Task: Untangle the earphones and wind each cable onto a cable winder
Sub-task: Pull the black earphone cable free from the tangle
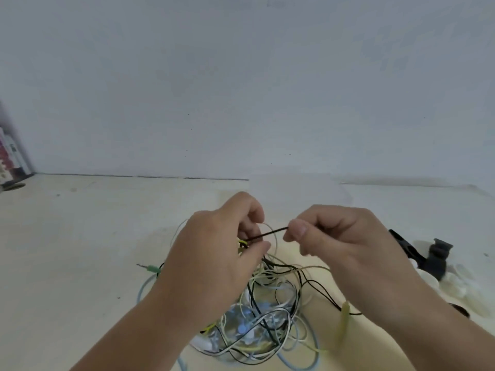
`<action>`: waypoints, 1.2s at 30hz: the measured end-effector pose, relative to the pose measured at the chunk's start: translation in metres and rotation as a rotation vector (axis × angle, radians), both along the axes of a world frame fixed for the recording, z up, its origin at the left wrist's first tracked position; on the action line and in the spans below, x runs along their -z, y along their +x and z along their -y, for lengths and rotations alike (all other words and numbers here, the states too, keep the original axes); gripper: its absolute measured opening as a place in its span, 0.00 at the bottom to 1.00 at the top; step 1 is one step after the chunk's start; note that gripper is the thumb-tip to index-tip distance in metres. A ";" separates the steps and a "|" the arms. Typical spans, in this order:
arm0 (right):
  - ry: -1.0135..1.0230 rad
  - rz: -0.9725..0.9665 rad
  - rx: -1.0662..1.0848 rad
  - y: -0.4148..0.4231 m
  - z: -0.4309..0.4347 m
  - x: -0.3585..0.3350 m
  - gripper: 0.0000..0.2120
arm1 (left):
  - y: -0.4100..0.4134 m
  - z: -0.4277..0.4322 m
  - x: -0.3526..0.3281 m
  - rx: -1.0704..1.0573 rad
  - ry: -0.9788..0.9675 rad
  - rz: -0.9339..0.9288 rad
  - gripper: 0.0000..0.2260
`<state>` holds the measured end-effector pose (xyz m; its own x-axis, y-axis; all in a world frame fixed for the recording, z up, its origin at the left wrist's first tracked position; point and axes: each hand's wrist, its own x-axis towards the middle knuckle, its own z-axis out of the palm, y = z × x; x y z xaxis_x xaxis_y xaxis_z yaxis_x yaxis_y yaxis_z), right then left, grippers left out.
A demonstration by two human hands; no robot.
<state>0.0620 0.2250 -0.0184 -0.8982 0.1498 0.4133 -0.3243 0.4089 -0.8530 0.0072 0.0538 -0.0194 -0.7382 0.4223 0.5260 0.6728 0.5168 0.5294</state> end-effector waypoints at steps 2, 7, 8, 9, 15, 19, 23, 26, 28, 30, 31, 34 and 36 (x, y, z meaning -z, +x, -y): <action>-0.188 -0.028 -0.083 -0.001 -0.001 -0.002 0.10 | -0.003 0.003 0.000 -0.042 -0.021 0.009 0.11; -0.725 -0.085 -0.283 0.001 -0.001 -0.016 0.08 | -0.008 0.010 -0.006 -0.078 -0.112 0.003 0.03; -0.790 -0.104 -0.297 0.002 -0.004 -0.019 0.09 | -0.009 0.012 -0.007 -0.084 -0.108 0.008 0.04; -0.841 -0.121 -0.303 0.003 -0.007 -0.022 0.10 | -0.010 0.014 -0.009 -0.090 -0.092 0.017 0.03; -0.977 -0.173 -0.254 0.007 -0.016 -0.036 0.18 | -0.015 0.023 -0.012 -0.050 0.018 0.069 0.10; -1.026 -0.129 -0.195 0.006 -0.023 -0.037 0.16 | -0.025 0.025 -0.007 -0.117 0.089 -0.023 0.08; -0.898 0.023 0.020 0.006 -0.025 -0.030 0.13 | -0.026 0.024 -0.005 -0.150 0.138 -0.130 0.05; -0.526 0.196 0.191 0.002 -0.024 -0.020 0.16 | -0.025 0.022 -0.005 -0.087 0.239 -0.032 0.04; -0.233 0.263 0.255 0.002 -0.022 -0.015 0.17 | -0.025 0.022 -0.007 -0.033 0.303 0.069 0.03; -0.134 0.268 0.244 0.003 -0.019 -0.015 0.21 | -0.023 0.023 -0.010 -0.009 0.365 0.183 0.04; -0.136 0.266 0.217 0.003 -0.019 -0.016 0.22 | -0.022 0.023 -0.011 0.000 0.374 0.235 0.02; -0.026 0.224 0.186 0.004 -0.020 -0.015 0.08 | -0.019 0.025 -0.016 0.057 0.380 0.413 0.06; 0.158 0.204 0.201 0.003 -0.022 -0.011 0.07 | -0.016 0.025 -0.018 0.097 0.391 0.502 0.07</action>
<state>0.0645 0.2471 -0.0072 -0.9240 0.2805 0.2597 -0.0525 0.5800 -0.8130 -0.0093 0.0285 -0.0015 -0.9025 0.3471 0.2549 0.3282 0.1713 0.9289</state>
